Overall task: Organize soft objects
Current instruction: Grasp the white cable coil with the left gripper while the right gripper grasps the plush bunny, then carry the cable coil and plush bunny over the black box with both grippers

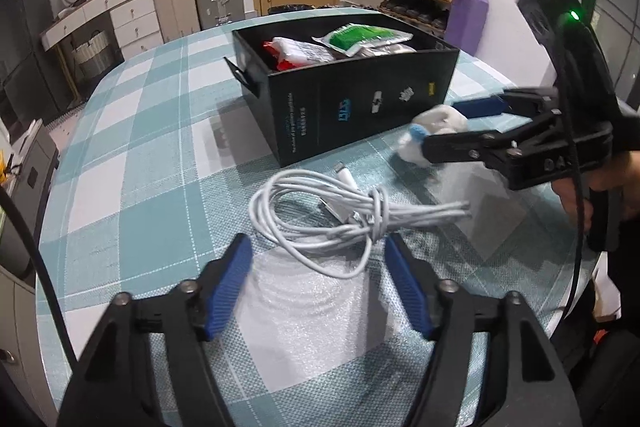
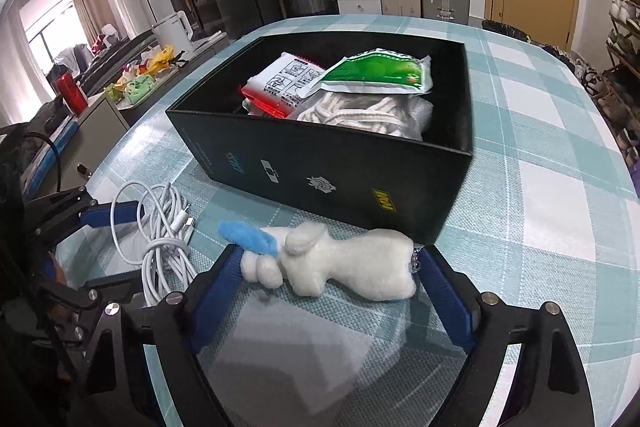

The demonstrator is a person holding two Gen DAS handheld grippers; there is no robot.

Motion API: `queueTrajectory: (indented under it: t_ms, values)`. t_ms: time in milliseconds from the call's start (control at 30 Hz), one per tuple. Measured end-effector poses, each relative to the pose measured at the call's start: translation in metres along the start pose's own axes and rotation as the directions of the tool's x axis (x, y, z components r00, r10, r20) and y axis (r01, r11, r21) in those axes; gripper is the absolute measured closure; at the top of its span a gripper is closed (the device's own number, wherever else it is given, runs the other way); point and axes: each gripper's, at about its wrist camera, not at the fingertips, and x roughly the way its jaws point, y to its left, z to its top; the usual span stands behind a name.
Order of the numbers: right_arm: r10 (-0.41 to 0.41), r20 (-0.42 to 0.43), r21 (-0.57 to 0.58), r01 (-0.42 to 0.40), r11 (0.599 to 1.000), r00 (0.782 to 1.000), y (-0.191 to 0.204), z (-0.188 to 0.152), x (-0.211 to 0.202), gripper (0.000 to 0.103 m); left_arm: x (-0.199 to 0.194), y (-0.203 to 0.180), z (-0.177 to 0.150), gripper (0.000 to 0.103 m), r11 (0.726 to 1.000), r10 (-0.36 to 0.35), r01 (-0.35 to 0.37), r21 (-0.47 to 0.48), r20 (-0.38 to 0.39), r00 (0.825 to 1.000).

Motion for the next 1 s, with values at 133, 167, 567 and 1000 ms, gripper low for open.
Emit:
queueTrajectory:
  t_ms: [133,167,567,1000]
  values:
    - [0.006,0.016,0.008,-0.006,1.000,1.000,-0.005,-0.003,-0.007,0.014,0.000,0.002,0.003,0.016,1.000,-0.004,0.004,-0.027,0.006,1.000]
    - [0.003,0.018,0.008,-0.004,1.000,1.000,-0.006,-0.003,-0.008,0.014,0.002,0.001,0.004,0.016,1.000,0.008,-0.008,-0.027,0.007,1.000]
    - [0.005,0.044,-0.006,-0.005,1.000,0.999,-0.006,-0.005,-0.017,0.014,0.015,-0.009,0.017,0.029,0.999,0.039,-0.039,0.000,0.007,0.999]
    - [0.012,0.108,-0.033,-0.009,0.999,0.994,-0.001,-0.004,-0.039,0.014,0.002,-0.009,0.016,0.035,1.000,0.021,-0.020,-0.011,0.064,0.998]
